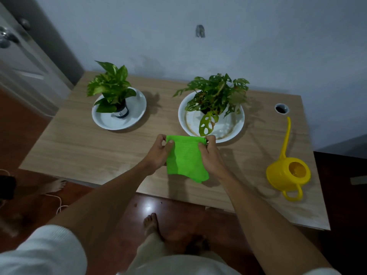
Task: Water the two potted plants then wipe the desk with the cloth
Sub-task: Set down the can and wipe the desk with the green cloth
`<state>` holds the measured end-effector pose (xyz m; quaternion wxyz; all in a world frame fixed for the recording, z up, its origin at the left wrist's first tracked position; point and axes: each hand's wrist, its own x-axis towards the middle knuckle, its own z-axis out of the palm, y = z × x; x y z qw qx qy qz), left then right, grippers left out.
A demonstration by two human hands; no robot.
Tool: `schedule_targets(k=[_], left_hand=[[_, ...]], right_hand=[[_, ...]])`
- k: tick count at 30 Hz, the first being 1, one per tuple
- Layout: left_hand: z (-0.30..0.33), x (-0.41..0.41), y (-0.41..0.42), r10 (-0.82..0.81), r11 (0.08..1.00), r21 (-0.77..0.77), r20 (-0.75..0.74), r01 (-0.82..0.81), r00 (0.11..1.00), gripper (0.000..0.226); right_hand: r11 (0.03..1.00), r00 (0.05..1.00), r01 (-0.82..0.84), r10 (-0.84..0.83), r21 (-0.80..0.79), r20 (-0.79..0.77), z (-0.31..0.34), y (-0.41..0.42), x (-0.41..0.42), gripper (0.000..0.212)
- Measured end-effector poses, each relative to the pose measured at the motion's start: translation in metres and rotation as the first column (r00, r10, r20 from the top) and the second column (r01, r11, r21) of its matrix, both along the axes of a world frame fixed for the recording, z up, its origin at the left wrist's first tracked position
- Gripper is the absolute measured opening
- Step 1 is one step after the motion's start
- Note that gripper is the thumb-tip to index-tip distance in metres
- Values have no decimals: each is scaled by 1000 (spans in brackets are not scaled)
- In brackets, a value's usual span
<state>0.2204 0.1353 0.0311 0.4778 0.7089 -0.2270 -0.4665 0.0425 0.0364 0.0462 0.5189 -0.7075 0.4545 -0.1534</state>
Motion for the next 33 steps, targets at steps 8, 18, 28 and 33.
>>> schedule_targets(k=[8,18,28,33], left_hand=[[-40,77,9,-213,968,184,255,169,943,28],[-76,137,10,-256,960,59,581,274,773,22],[-121,186,50,-315,782,98,915,616,254,54],[-127,185,54,-337,770,144,919,621,205,58]], right_hand=[[994,992,108,-106,27,-68,-30,27,63,26],[848,715,127,-438,-515,-545,-73,64,103,42],[904,696,-237,-97,-356,-711,-127,78,155,80],[914,699,-150,-172,-378,-694,-125,29,206,78]])
